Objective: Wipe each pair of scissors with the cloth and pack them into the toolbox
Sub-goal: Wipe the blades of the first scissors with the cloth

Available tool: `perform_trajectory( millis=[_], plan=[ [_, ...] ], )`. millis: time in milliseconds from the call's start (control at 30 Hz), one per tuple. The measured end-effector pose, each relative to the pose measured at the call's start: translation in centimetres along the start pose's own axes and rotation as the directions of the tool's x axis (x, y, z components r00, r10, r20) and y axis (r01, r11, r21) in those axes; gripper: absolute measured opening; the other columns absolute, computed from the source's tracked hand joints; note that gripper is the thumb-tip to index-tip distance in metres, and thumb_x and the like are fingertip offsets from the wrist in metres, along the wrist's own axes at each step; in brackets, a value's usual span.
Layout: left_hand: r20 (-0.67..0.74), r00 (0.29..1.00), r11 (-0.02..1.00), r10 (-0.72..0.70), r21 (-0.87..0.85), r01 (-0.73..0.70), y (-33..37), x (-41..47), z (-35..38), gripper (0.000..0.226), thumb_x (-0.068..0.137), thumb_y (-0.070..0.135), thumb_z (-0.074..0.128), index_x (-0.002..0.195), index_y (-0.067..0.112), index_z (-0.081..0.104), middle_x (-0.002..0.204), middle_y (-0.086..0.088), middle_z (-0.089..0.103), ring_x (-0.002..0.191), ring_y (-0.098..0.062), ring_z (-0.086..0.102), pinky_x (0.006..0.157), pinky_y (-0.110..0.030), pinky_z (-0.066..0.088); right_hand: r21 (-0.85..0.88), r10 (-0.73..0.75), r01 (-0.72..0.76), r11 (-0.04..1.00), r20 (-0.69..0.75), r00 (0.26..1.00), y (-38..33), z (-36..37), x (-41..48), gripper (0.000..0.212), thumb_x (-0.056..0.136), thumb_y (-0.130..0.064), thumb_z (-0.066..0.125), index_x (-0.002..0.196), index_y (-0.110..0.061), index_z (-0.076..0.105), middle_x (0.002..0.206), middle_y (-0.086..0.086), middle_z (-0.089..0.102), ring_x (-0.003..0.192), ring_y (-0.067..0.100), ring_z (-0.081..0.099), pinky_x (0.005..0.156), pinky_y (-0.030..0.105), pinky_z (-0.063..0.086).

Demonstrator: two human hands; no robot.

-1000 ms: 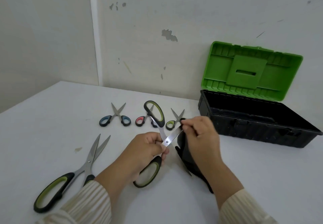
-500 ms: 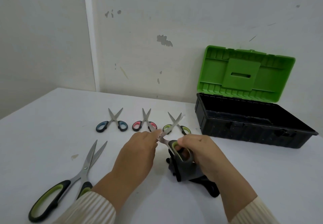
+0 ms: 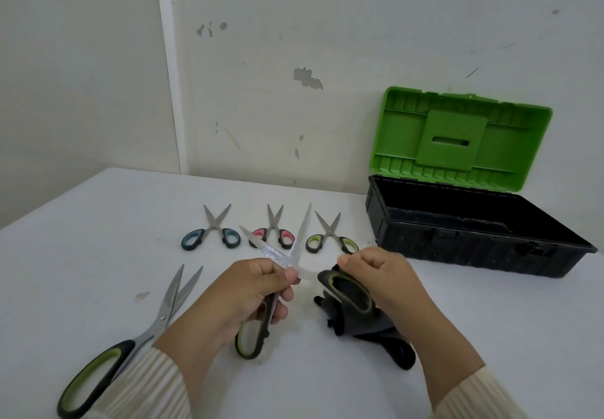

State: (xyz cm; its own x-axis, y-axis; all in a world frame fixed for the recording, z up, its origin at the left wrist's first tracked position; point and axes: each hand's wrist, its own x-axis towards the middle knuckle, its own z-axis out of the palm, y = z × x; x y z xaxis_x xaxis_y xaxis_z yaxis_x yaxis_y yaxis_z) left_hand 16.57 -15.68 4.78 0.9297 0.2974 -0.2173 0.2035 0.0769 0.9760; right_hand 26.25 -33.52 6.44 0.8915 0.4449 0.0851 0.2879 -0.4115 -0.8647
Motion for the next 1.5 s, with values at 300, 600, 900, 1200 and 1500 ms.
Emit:
perform_trajectory(
  millis=[300,600,900,1200,1500],
  plan=[
    [0.024,1.000,0.987,0.020,0.159,-0.024,-1.0,0.0,1.6,0.024,0.086,0.017,0.067,0.065,0.007,0.062,0.058,-0.005,0.065,0.037,-0.016,0.049,0.041,-0.021,0.038,-0.334,-0.564,0.513,0.791,-0.075,0.822,0.2,3.0,-0.4,0.015,0.075,-0.011,0.067,0.088,-0.018,0.070,0.091,-0.015,0.055,0.084,-0.003,0.053,0.078,0.002,0.039],
    [-0.009,0.998,0.973,0.060,0.223,-0.057,-1.3,0.0,1.9,0.026,0.085,0.019,0.067,0.063,0.006,0.062,0.062,-0.015,0.066,0.040,-0.019,0.045,0.040,-0.022,0.036,-0.260,-0.423,0.430,0.865,0.085,0.902,0.1,4.5,-0.4,0.019,0.089,-0.010,0.054,0.104,-0.005,0.065,0.082,-0.019,0.047,0.073,-0.008,0.050,0.066,0.001,0.037],
    [-0.005,0.998,0.951,0.066,0.304,-0.062,-1.2,-0.2,1.9,0.030,0.087,0.021,0.065,0.060,0.010,0.057,0.046,0.000,0.060,0.035,-0.014,0.044,0.039,-0.018,0.035,-0.337,-0.461,0.441,0.832,0.023,0.887,0.4,4.5,-0.2,0.020,0.088,-0.009,0.056,0.104,-0.010,0.068,0.090,-0.014,0.049,0.077,-0.012,0.049,0.069,-0.001,0.035],
    [0.020,0.995,0.907,0.098,0.410,-0.097,-1.2,-0.1,1.8,0.030,0.087,0.024,0.064,0.059,0.014,0.056,0.051,0.003,0.062,0.038,-0.011,0.048,0.042,-0.019,0.038,-0.368,-0.481,0.410,0.834,-0.122,0.868,0.7,4.2,0.4,0.017,0.087,-0.010,0.056,0.097,-0.012,0.070,0.096,0.001,0.056,0.080,0.004,0.049,0.073,0.000,0.034],
    [0.064,0.997,0.931,0.040,0.359,-0.060,-1.0,-0.1,1.8,0.032,0.086,0.022,0.066,0.057,0.013,0.056,0.051,0.000,0.062,0.037,-0.013,0.046,0.042,-0.021,0.037,-0.295,-0.499,0.414,0.861,-0.327,0.803,1.2,0.8,0.3,0.015,0.080,-0.009,0.066,0.091,-0.017,0.073,0.088,-0.005,0.056,0.085,-0.009,0.051,0.077,-0.003,0.033]
  ],
)
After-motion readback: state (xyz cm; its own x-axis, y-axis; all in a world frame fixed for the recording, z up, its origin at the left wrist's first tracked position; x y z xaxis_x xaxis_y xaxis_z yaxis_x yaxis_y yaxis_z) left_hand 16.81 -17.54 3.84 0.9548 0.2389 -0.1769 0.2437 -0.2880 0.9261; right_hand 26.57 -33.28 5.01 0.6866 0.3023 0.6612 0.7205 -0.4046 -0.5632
